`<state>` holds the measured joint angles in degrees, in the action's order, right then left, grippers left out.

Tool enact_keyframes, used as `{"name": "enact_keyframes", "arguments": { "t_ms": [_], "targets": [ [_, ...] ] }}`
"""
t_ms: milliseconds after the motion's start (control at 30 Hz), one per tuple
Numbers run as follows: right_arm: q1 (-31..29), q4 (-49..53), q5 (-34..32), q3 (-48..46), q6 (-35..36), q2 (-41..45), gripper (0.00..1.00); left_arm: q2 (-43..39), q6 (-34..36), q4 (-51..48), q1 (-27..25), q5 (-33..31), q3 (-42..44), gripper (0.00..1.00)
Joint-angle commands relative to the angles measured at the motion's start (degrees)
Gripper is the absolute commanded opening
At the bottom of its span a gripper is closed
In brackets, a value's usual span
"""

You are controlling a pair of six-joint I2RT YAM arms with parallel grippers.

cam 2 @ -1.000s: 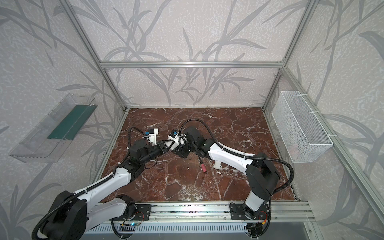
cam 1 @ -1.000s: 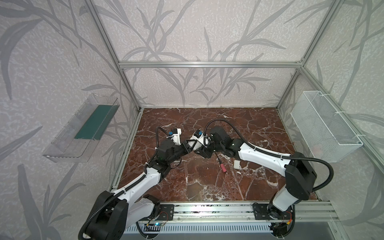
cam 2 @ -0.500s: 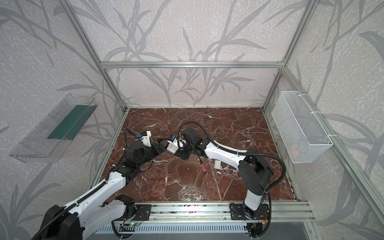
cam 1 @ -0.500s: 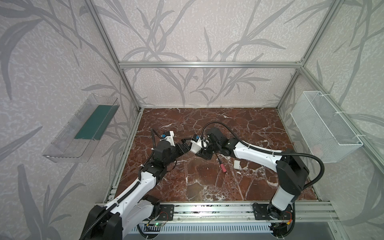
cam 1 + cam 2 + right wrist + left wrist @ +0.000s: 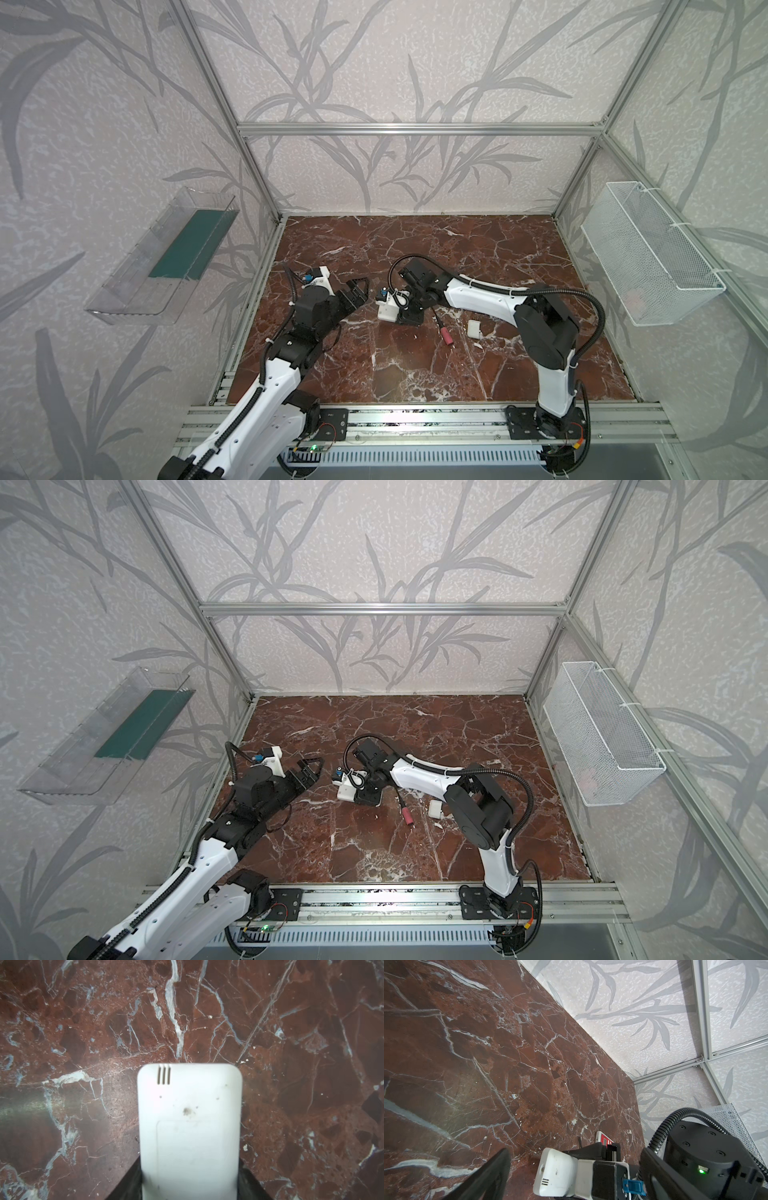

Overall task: Unload the batteries from the remote control
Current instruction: 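Lower the white remote with the right gripper and set it on the table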

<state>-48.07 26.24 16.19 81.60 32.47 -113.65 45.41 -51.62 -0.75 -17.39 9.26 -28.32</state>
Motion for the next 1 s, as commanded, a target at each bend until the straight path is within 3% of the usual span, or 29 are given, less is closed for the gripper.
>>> {"name": "enact_keyframes", "arguments": {
  "t_ms": [0,433,967],
  "targets": [
    [-0.4,4.9,0.9,2.8,2.4,-2.1,0.52,-0.3,0.3,-1.0,0.3,-1.1,-0.8,0.97],
    [-2.2,7.2,-3.9,5.7,2.6,-7.9,0.58,-0.1,1.0,-1.3,0.4,-1.3,-0.6,0.97],
    [-2.7,7.1,-10.5,2.6,2.7,-5.5,0.79,-0.4,1.1,-1.3,0.7,-1.5,-0.6,0.97]
  ]
}}
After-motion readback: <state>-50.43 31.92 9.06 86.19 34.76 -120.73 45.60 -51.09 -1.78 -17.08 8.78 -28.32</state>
